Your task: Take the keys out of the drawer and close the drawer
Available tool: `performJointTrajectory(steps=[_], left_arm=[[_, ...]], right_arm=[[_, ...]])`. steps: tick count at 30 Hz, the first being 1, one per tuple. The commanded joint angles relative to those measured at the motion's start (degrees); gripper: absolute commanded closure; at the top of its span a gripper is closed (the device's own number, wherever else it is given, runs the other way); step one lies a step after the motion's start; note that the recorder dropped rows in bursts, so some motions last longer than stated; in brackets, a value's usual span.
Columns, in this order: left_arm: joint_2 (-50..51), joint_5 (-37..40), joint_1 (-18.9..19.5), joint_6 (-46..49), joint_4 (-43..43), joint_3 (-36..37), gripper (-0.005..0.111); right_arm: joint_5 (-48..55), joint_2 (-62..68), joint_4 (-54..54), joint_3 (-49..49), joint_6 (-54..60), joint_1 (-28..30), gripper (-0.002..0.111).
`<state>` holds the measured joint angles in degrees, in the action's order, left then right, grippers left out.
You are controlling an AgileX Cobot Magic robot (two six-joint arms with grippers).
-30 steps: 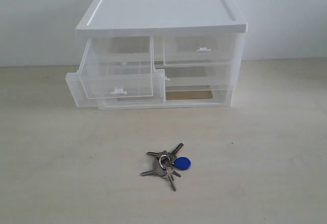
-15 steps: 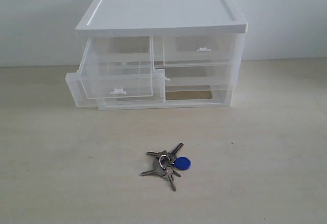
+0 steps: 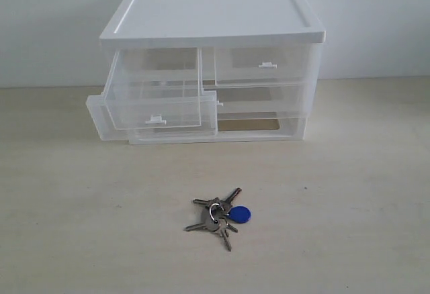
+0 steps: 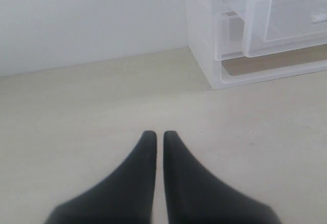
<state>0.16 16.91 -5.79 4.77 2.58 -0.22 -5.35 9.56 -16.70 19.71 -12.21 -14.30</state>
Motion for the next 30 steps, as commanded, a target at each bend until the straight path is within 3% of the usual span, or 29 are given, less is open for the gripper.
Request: performJointTrajectory(steps=[1,8,13,23,30], left_arm=[[-0.2,0.1,-0.1,-0.1,-0.4,0.2,0.102],[-0.2,0.1,-0.1,-0.1,-0.4,0.2,0.102],[-0.2,0.1,-0.1,-0.1,-0.4,0.2,0.102],[-0.2,0.1,-0.1,-0.1,-0.4,0.2,0.102],[-0.2,0.1,-0.1,-0.1,-0.4,0.2,0.102]], right_arm=[[0.4,-0.4,5.6,-5.5,7.1,5.6,0.108],[0.8,-2.1,8.6,-10.9,17.3,9.1,0.108],[0.8,-9.6,8.5,-14.5,17.7,9.2,0.108],[1.1,-9.6,9.4,-19.7,20.3,13.3,0.108],[10.3,-9.6,10.0,-19.7,16.5,15.3,0.108]])
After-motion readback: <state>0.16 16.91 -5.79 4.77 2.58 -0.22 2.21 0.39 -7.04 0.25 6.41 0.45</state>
